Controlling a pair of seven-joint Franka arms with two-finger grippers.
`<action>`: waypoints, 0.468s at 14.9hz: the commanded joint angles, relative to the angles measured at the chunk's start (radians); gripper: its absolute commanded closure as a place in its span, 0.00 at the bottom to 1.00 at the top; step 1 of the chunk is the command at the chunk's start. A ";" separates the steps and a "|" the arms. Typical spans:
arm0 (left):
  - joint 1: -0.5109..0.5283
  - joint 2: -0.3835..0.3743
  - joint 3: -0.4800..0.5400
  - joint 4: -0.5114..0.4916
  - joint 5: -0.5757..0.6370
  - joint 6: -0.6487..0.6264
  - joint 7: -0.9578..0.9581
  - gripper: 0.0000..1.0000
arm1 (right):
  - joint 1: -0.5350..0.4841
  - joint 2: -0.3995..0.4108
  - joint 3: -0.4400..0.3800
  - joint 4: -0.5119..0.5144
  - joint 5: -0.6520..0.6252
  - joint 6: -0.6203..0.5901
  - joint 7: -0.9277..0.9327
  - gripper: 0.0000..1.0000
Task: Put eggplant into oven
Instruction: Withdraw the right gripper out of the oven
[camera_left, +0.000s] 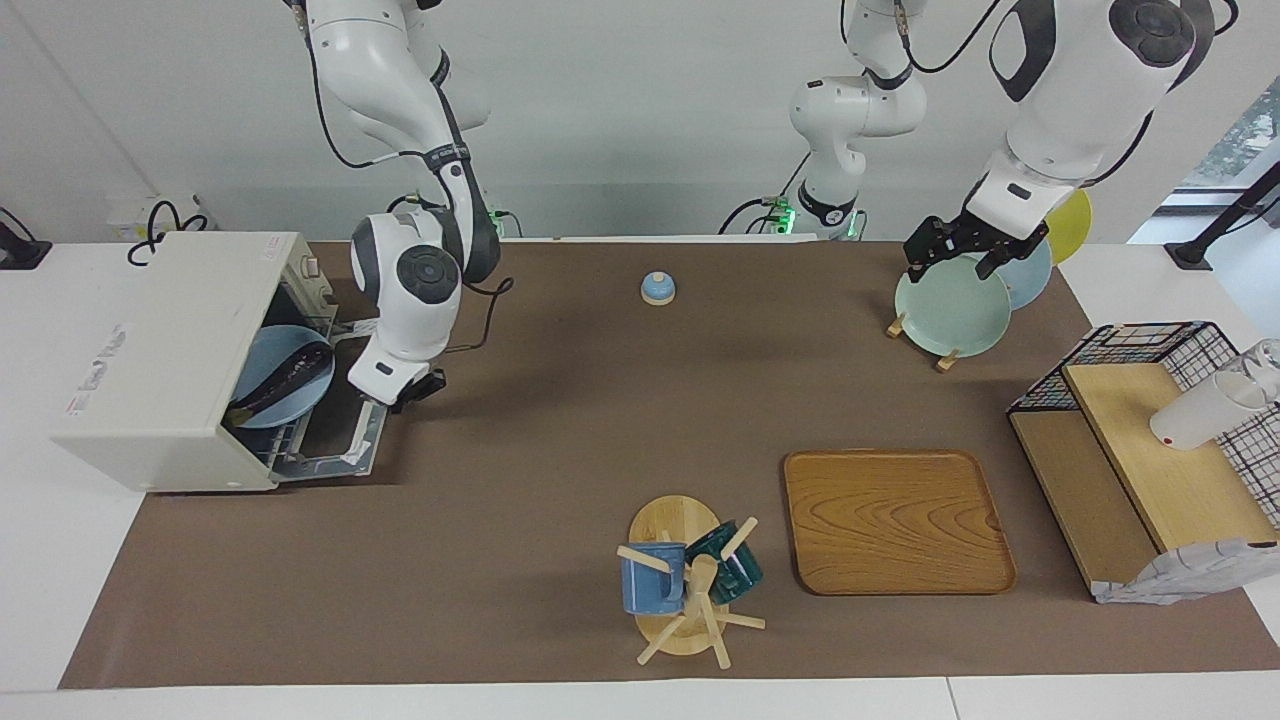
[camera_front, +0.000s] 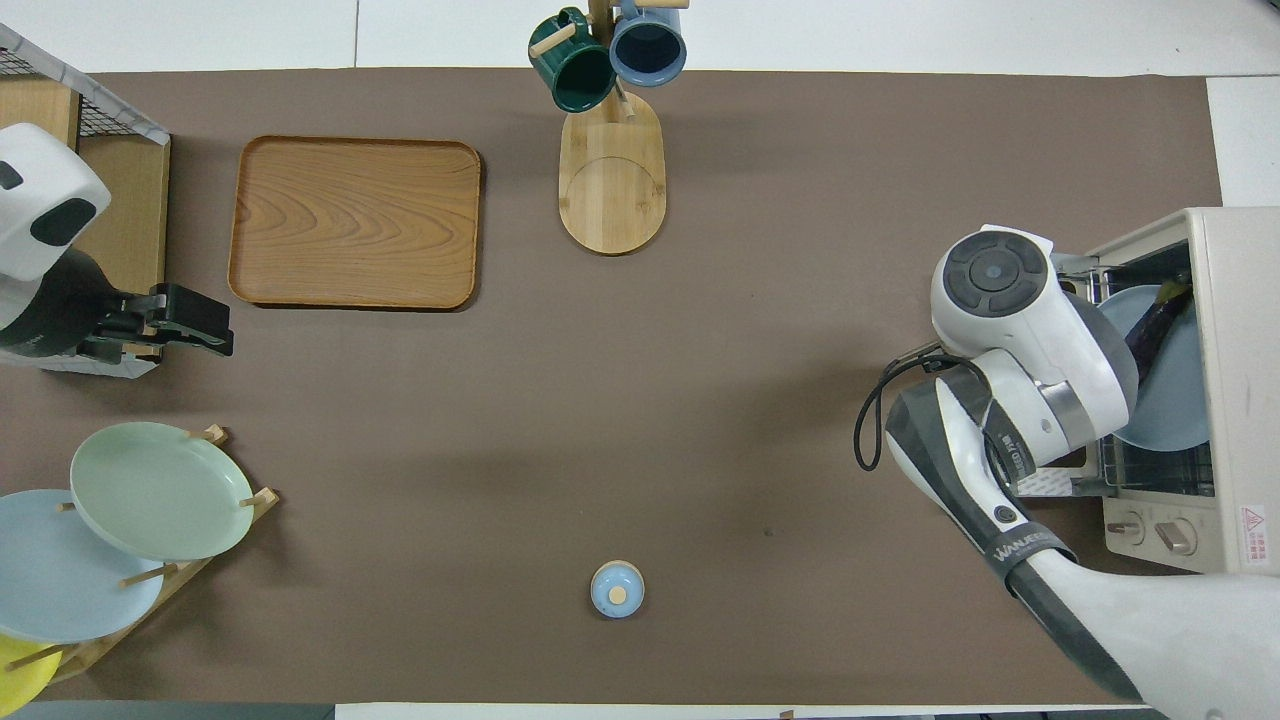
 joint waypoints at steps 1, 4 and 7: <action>0.007 -0.003 -0.003 0.007 0.016 -0.013 0.005 0.00 | -0.067 -0.030 -0.012 0.088 0.051 -0.105 -0.119 1.00; 0.007 -0.003 -0.003 0.007 0.016 -0.013 0.005 0.00 | -0.110 -0.070 -0.012 0.093 0.084 -0.140 -0.165 1.00; 0.007 -0.003 -0.003 0.007 0.016 -0.013 0.005 0.00 | -0.141 -0.104 -0.017 0.093 0.141 -0.180 -0.192 1.00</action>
